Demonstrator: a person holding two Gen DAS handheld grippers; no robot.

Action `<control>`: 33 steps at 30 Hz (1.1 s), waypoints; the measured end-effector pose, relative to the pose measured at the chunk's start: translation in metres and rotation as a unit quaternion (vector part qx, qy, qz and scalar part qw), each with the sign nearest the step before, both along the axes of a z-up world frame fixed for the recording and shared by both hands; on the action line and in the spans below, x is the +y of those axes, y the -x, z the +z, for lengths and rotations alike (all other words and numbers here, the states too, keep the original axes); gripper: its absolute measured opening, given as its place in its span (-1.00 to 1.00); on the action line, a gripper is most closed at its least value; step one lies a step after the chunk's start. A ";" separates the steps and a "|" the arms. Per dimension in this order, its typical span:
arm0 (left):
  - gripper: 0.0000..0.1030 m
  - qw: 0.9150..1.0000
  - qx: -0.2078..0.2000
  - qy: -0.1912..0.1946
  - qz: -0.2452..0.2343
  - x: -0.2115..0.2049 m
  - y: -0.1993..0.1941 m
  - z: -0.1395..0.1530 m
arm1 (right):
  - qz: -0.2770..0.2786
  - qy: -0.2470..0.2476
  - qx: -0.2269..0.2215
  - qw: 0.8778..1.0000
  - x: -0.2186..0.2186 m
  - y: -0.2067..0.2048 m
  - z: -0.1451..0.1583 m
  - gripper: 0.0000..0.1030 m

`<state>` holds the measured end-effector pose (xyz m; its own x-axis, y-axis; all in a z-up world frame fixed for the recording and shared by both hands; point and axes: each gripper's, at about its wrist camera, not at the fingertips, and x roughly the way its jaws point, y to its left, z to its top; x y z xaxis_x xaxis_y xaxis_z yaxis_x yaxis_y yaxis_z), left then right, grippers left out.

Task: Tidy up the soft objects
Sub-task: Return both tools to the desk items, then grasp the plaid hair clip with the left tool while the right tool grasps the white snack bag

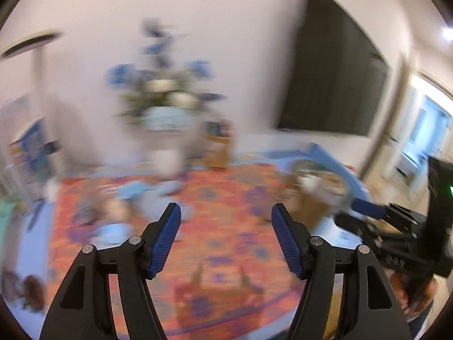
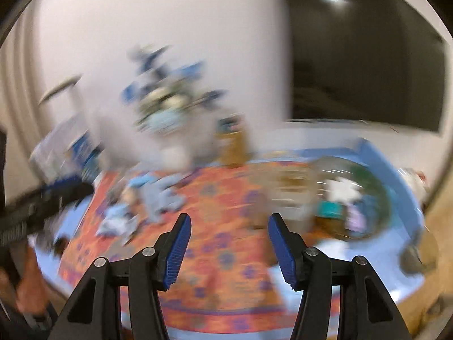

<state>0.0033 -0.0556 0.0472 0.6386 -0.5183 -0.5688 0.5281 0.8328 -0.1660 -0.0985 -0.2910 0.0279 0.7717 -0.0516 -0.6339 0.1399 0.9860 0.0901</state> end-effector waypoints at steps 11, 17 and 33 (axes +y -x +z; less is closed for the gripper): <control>0.40 0.992 0.061 -0.034 0.103 0.127 -0.074 -0.084 | 0.240 0.029 0.076 0.967 0.160 -0.129 -0.063 0.08; 0.38 0.986 0.132 -0.014 0.102 0.140 -0.107 -0.153 | 0.337 0.024 0.110 0.935 0.203 -0.180 -0.118 0.08; 0.39 0.980 0.178 -0.005 0.090 0.154 -0.152 -0.194 | 0.424 0.030 0.146 0.893 0.225 -0.253 -0.196 0.29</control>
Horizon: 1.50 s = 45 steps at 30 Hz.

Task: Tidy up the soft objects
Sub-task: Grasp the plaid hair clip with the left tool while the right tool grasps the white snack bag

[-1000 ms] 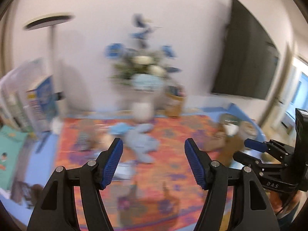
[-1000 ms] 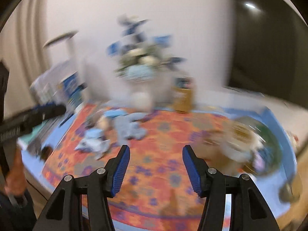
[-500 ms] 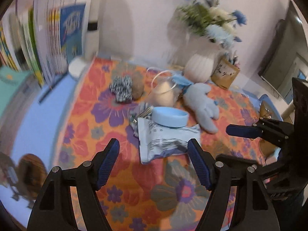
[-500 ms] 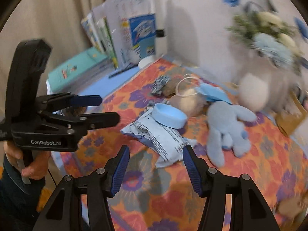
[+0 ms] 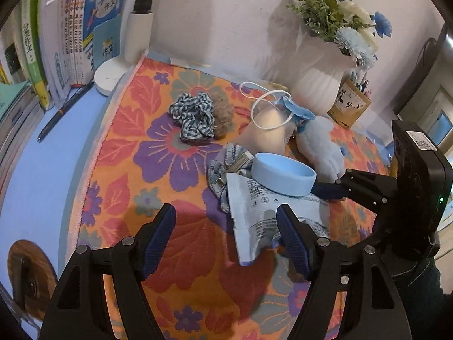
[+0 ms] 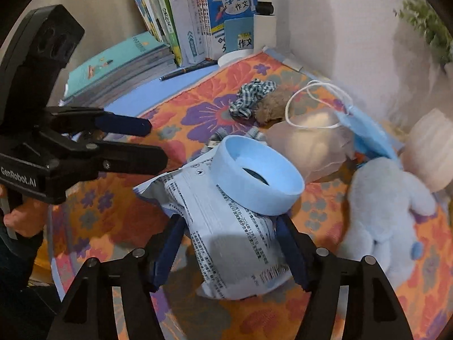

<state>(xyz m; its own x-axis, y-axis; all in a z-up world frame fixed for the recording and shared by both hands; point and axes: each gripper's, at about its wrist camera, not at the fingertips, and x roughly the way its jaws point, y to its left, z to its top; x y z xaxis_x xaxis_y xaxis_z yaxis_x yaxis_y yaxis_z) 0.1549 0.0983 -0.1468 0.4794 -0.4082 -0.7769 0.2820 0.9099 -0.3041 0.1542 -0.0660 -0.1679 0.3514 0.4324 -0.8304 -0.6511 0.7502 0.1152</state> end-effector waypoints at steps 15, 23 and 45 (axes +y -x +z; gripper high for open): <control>0.39 0.993 -0.013 -0.112 -0.035 -0.029 -0.036 -0.017 | 0.010 0.007 -0.019 1.000 -0.044 0.103 0.001 -0.21; 0.30 0.992 0.000 -0.112 -0.065 -0.037 -0.044 -0.027 | -0.087 0.016 -0.016 0.996 -0.103 0.141 0.005 -0.21; -0.64 0.999 -0.012 -0.008 -0.040 -0.017 -0.012 -0.011 | -0.208 -0.005 -0.015 0.978 -0.094 0.155 0.007 -0.21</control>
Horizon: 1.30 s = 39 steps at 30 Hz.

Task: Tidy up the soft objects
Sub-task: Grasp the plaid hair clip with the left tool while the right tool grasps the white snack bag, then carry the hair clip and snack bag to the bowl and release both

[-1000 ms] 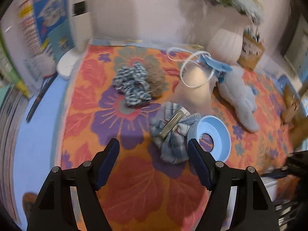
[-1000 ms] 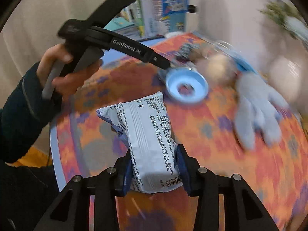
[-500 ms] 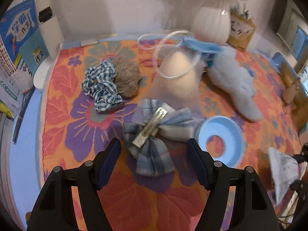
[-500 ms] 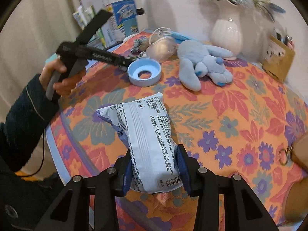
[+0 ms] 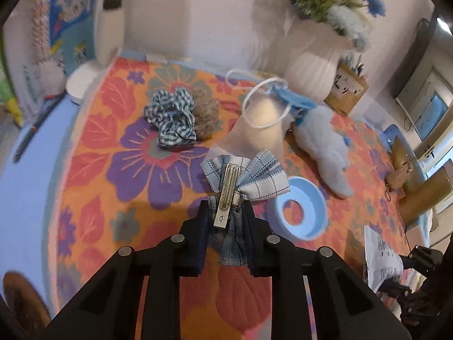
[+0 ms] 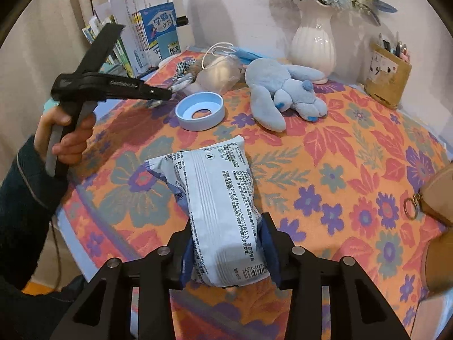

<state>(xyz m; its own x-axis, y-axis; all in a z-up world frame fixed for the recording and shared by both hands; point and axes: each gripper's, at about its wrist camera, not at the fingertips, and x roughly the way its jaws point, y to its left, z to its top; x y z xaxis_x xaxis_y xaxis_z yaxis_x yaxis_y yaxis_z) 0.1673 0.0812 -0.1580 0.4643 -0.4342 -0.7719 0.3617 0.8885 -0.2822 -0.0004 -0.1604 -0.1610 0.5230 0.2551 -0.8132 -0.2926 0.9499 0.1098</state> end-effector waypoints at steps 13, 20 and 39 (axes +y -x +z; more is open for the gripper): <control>-0.64 0.998 -0.042 0.009 -0.055 -0.039 0.065 0.036 | -0.091 0.003 0.036 0.995 -0.020 0.008 -0.007 0.09; -0.64 0.994 -0.064 0.009 -0.088 -0.062 0.101 0.057 | -0.110 -0.044 0.035 0.992 -0.026 0.026 0.001 -0.28; -0.64 0.943 -0.090 0.017 -0.321 -0.255 0.244 0.099 | -0.298 -0.017 -0.002 0.955 -0.182 0.207 0.076 -0.28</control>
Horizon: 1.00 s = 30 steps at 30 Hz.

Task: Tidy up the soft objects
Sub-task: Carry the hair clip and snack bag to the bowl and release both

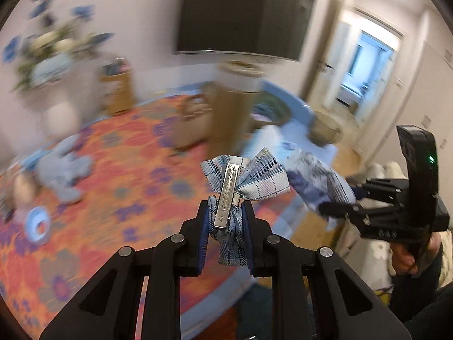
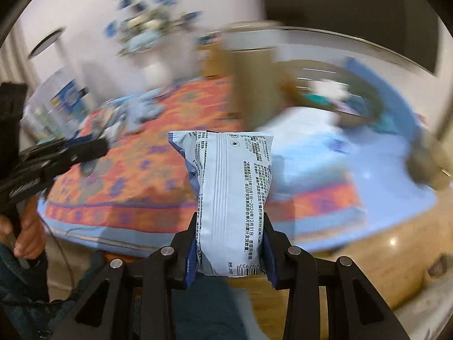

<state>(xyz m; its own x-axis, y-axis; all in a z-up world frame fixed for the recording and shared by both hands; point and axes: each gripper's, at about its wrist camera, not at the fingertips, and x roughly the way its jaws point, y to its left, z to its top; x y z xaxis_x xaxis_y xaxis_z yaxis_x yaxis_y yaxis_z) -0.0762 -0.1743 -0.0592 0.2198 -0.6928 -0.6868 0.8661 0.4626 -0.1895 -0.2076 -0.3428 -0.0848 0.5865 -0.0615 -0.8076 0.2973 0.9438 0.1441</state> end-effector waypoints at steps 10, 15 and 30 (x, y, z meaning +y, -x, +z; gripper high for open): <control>-0.64 0.999 0.017 0.015 -0.038 -0.135 0.021 0.034 | -0.127 0.018 -0.053 0.990 -0.113 0.028 0.040 -0.28; -0.64 0.999 0.010 0.018 0.041 -0.187 0.009 0.048 | -0.157 0.016 -0.081 0.984 -0.168 -0.011 0.067 -0.28; -0.32 0.984 -0.065 -0.023 0.166 -0.290 -0.048 0.018 | -0.151 -0.060 -0.059 0.985 -0.297 -0.136 0.047 -0.27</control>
